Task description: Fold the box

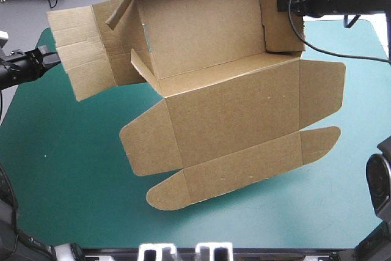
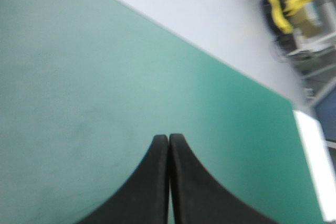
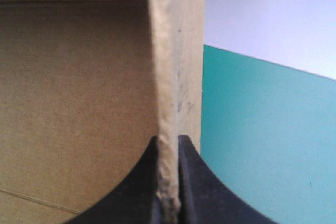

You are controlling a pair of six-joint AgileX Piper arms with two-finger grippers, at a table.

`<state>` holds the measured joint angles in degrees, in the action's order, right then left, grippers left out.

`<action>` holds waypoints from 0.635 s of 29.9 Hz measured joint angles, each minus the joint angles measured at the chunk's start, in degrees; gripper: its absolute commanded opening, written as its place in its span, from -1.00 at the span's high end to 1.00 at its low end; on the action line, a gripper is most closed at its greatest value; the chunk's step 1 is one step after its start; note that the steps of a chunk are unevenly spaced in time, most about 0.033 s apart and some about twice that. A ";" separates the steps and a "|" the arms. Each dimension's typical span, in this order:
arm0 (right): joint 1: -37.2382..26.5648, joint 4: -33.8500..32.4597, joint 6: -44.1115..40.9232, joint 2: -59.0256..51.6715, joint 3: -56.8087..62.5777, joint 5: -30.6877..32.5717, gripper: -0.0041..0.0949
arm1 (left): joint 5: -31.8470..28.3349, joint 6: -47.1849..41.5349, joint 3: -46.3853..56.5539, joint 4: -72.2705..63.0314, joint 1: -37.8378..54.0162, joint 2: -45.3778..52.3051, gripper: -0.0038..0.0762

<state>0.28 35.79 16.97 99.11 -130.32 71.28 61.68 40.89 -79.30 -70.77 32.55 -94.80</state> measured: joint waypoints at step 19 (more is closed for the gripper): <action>-0.10 0.71 -0.60 -2.61 -2.87 0.07 0.97 | 7.38 4.56 -6.76 -15.04 -14.16 2.97 0.93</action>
<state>0.18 36.50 16.37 96.51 -133.18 71.35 69.05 45.45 -86.06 -85.82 18.40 -91.84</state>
